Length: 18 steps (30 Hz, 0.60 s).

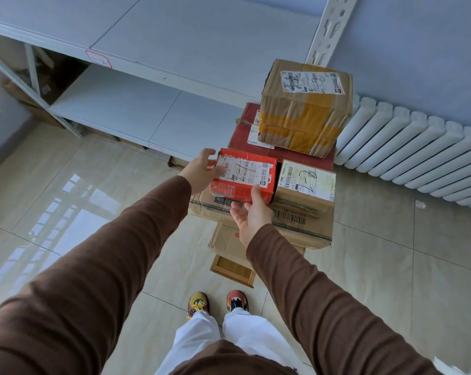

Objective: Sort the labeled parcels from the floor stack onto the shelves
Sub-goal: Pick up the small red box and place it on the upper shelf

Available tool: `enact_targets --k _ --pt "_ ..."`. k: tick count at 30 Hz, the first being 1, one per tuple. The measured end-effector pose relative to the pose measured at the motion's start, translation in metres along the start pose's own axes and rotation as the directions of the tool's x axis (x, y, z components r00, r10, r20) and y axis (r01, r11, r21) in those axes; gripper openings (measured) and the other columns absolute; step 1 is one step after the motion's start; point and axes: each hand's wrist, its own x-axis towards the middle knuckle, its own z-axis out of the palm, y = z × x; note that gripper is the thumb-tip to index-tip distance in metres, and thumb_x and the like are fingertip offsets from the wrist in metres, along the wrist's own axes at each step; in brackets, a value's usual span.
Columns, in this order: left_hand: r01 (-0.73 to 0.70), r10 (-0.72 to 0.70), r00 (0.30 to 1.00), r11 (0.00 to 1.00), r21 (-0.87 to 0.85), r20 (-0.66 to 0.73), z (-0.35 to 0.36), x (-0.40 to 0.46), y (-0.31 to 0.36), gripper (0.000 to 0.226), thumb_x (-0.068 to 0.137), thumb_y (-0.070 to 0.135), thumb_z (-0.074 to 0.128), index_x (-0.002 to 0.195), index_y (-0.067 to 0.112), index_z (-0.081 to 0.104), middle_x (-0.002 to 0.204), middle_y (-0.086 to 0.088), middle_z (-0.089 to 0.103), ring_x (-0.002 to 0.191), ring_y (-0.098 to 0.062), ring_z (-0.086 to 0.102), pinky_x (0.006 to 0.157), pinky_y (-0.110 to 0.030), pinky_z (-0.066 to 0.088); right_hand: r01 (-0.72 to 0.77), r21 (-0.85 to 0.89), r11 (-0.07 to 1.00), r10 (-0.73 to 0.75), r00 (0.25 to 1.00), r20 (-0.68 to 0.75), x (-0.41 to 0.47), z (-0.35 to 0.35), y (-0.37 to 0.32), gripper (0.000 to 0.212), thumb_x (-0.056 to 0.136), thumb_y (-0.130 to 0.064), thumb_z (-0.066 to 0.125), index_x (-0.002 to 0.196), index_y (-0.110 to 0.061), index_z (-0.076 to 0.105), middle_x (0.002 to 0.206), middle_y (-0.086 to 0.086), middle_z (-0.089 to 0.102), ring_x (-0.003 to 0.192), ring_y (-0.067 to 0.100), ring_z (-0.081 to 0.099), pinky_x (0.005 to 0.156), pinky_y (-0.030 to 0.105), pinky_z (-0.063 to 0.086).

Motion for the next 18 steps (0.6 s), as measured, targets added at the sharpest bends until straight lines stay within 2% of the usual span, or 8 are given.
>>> enact_targets --k 4,7,10,13,16,18 --pt "0.003 -0.003 1.000 1.000 0.009 -0.030 -0.003 0.000 -0.004 0.037 0.104 0.023 0.057 0.135 0.010 0.044 0.134 -0.011 0.063 0.112 -0.025 0.067 0.096 -0.044 0.058 0.020 -0.017 1.000 -0.021 1.000 -0.011 0.004 0.000 -0.002 0.070 0.091 -0.046 0.074 0.140 -0.009 0.041 0.112 0.013 0.057 0.076 0.026 0.069 0.076 0.041 0.062" --pt "0.007 -0.008 0.999 1.000 -0.008 -0.053 -0.007 -0.001 -0.007 0.037 0.106 0.021 0.052 0.142 0.012 0.045 0.129 -0.009 0.066 0.105 -0.024 0.069 0.093 -0.039 0.058 -0.003 -0.065 0.998 0.004 1.000 0.018 0.002 0.000 0.000 0.070 0.092 -0.048 0.072 0.141 -0.011 0.040 0.111 0.011 0.057 0.083 0.026 0.068 0.081 0.041 0.062" --pt "0.042 -0.046 0.999 0.990 -0.136 -0.026 -0.010 -0.006 -0.014 0.045 0.107 0.024 0.050 0.151 0.021 0.040 0.125 -0.009 0.069 0.098 -0.021 0.071 0.092 -0.040 0.059 -0.007 -0.112 0.994 0.011 0.999 0.042 -0.001 -0.001 0.006 0.066 0.093 -0.048 0.071 0.139 -0.015 0.039 0.110 0.009 0.057 0.098 0.027 0.068 0.086 0.040 0.060" --pt "0.067 -0.072 0.997 0.962 -0.264 -0.012 -0.012 -0.016 -0.017 0.048 0.108 0.023 0.048 0.154 0.027 0.036 0.123 -0.006 0.068 0.095 -0.014 0.069 0.078 -0.028 0.059 0.044 -0.161 0.986 -0.036 0.998 0.053 0.001 0.001 0.010 0.051 0.095 -0.044 0.070 0.128 -0.017 0.042 0.110 0.005 0.053 0.110 0.027 0.063 0.094 0.042 0.058" --pt "0.029 -0.055 0.996 0.933 -0.359 -0.064 -0.015 -0.026 -0.019 0.046 0.109 0.021 0.046 0.153 0.029 0.037 0.117 -0.002 0.068 0.098 -0.012 0.069 0.070 -0.019 0.057 0.092 -0.197 0.976 -0.076 0.993 0.088 0.003 0.002 0.012 0.029 0.097 -0.040 0.069 0.107 -0.019 0.052 0.100 0.001 0.054 0.107 0.023 0.060 0.097 0.041 0.056" --pt "-0.010 -0.039 0.992 0.924 -0.382 -0.121 -0.021 -0.034 -0.019 0.044 0.109 0.022 0.046 0.151 0.028 0.038 0.113 0.001 0.068 0.100 -0.012 0.069 0.078 -0.021 0.056 0.138 -0.229 0.964 -0.110 0.986 0.128 0.001 0.003 0.013 0.034 0.097 -0.040 0.069 0.117 -0.015 0.058 0.098 0.001 0.058 0.098 0.018 0.061 0.093 0.037 0.057"
